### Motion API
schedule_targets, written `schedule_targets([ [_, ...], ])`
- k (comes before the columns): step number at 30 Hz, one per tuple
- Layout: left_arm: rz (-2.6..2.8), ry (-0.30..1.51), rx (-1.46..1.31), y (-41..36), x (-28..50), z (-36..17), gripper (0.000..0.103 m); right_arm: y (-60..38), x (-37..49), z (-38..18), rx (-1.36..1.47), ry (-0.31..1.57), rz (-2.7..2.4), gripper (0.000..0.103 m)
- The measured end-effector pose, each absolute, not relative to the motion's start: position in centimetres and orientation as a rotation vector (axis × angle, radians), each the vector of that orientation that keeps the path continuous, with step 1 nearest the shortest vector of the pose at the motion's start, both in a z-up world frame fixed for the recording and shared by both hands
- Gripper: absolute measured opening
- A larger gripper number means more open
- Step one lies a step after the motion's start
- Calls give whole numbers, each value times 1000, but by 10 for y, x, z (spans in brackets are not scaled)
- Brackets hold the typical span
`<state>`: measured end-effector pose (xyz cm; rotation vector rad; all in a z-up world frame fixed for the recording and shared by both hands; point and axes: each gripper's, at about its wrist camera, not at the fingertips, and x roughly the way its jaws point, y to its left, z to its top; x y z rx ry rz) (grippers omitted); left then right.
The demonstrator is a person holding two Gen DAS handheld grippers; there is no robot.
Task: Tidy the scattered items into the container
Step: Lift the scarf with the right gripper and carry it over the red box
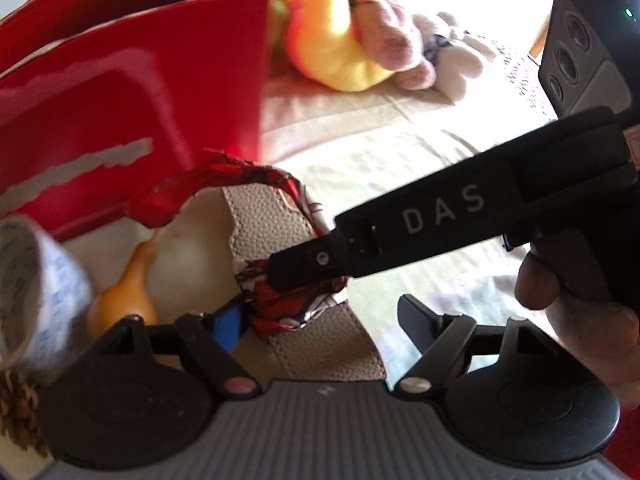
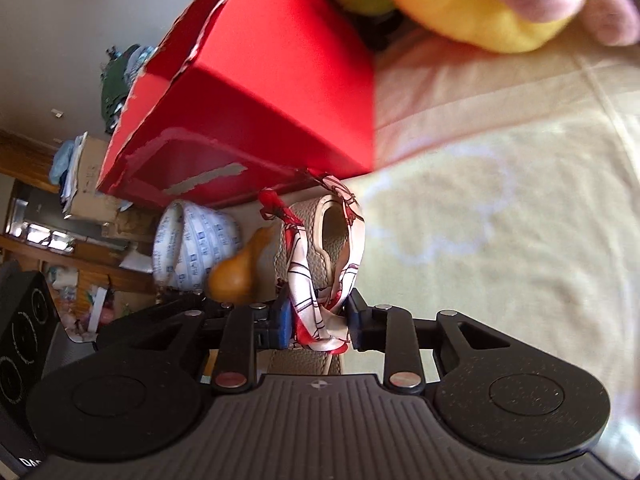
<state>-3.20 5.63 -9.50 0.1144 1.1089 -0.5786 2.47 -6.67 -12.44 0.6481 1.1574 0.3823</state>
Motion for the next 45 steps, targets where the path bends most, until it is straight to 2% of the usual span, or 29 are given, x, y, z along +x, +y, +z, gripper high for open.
schedule_targets([
  [6, -659, 1094, 167, 35, -26, -91, 69, -93, 10, -124, 681, 1133, 287, 29],
  [13, -748, 1042, 210, 1, -29, -78, 69, -116, -11, -111, 693, 1043, 193, 29],
  [23, -842, 858, 171, 8, -11, -3, 69, -127, -32, -50, 694, 777, 115, 29],
  [30, -803, 750, 167, 49, 3, 38, 69, -96, -7, -5, 623, 649, 157, 29],
  [39, -667, 743, 172, 117, 44, 50, 69, -35, 55, 23, 522, 641, 272, 29],
  [45, -587, 873, 194, 158, 83, 29, 70, 5, 109, 14, 515, 764, 328, 29],
])
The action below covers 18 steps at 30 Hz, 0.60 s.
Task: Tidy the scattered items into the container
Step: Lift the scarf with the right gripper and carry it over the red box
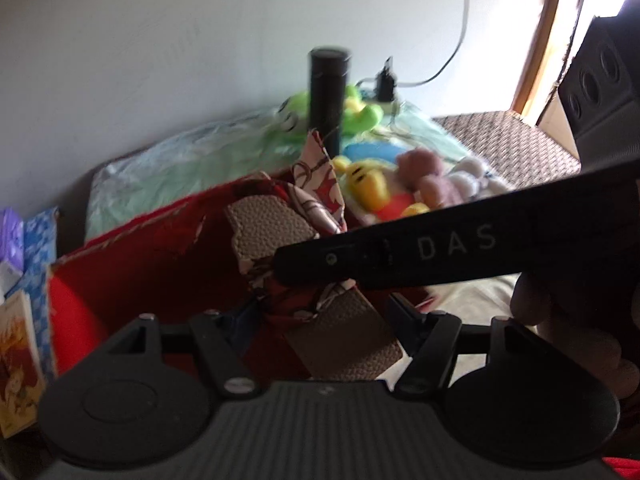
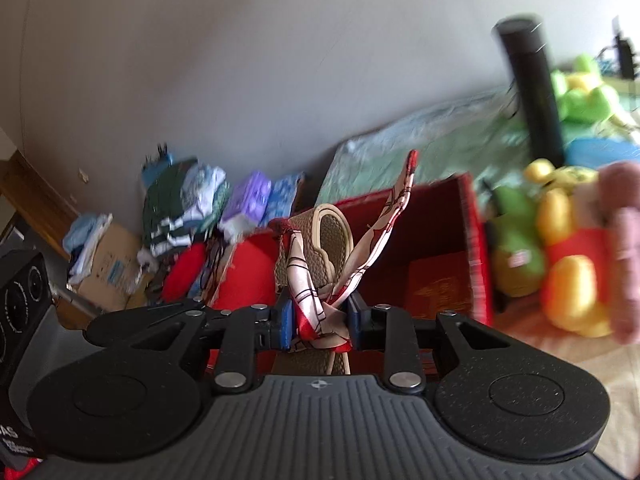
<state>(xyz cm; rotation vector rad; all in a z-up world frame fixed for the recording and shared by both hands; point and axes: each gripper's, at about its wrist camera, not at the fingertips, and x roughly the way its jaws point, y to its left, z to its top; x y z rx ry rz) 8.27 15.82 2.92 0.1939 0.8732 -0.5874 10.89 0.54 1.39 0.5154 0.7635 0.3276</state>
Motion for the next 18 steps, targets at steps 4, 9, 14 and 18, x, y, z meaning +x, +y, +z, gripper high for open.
schedule_targets([
  [4, -600, 972, 104, 182, 113, 19, 73, 24, 142, 4, 507, 861, 332, 29],
  [9, -583, 1051, 90, 190, 141, 10, 73, 19, 178, -11, 591, 967, 340, 28],
  [14, -591, 1117, 95, 192, 160, -9, 73, 29, 198, -25, 565, 1020, 317, 28],
  [18, -597, 1202, 110, 190, 174, -30, 73, 33, 212, -45, 533, 1085, 304, 28],
])
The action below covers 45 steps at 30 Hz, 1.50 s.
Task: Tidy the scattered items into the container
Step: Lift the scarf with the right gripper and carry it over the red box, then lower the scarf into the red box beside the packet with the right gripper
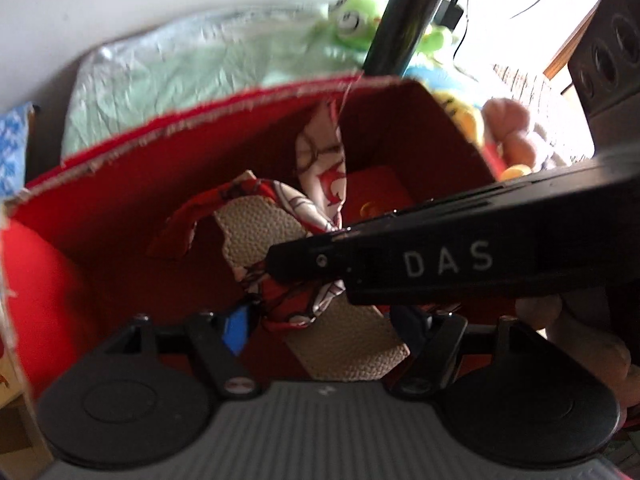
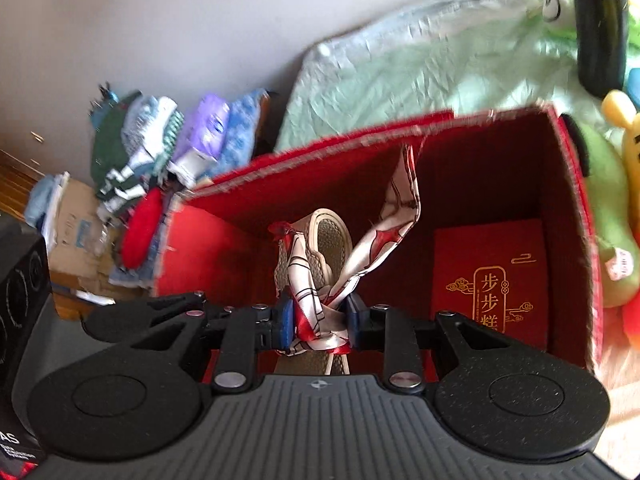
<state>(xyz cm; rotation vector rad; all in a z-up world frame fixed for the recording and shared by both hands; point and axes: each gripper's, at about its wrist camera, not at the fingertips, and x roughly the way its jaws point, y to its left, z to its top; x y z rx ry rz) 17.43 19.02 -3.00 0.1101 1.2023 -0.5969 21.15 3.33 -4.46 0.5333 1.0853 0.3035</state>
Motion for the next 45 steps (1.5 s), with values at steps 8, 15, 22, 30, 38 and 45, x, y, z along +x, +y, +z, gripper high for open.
schedule_targets([
  [8, -654, 1429, 120, 180, 208, -69, 73, 34, 228, -78, 534, 1213, 266, 27],
  [15, -692, 1540, 143, 161, 221, -88, 75, 15, 223, -84, 646, 1208, 183, 30],
  [22, -701, 1550, 135, 159, 220, -88, 75, 5, 204, -73, 669, 1079, 159, 34],
  [30, -676, 1470, 96, 163, 215, -74, 75, -7, 177, -63, 709, 896, 147, 34],
  [38, -633, 1374, 235, 146, 197, -61, 81, 2, 179, -61, 697, 920, 149, 34],
  [45, -600, 1354, 270, 137, 193, -58, 86, 4, 195, -70, 703, 1010, 168, 34],
])
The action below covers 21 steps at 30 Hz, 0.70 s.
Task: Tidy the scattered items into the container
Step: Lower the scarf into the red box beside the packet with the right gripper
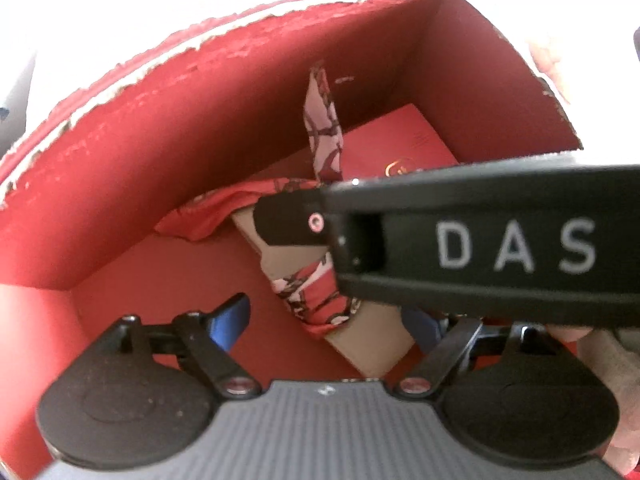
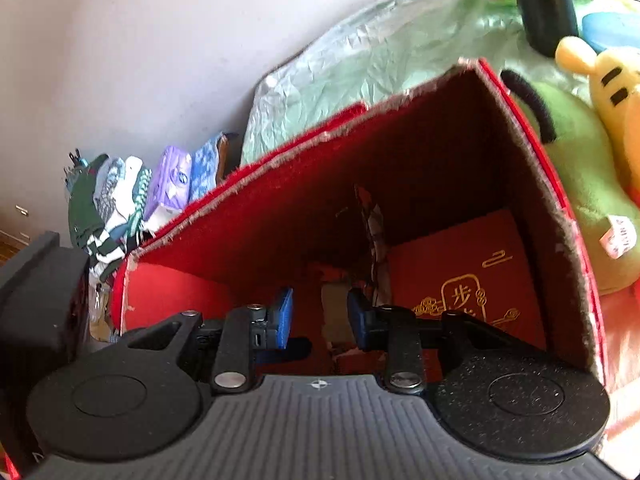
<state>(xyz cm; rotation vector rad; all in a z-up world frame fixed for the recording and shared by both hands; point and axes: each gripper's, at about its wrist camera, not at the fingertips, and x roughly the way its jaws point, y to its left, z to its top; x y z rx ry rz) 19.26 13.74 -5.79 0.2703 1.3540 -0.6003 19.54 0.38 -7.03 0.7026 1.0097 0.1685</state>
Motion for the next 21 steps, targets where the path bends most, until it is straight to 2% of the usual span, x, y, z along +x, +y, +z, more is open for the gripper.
schedule_targets([
  [7, -604, 1391, 260, 132, 193, -60, 86, 5, 200, -76, 730, 1073, 157, 34],
  [11, -608, 1373, 268, 128, 189, -56, 85, 5, 197, -75, 733, 1055, 148, 29],
  [21, -606, 1313, 315, 117, 183, -48, 82, 3, 199, -77, 742, 1050, 139, 29],
])
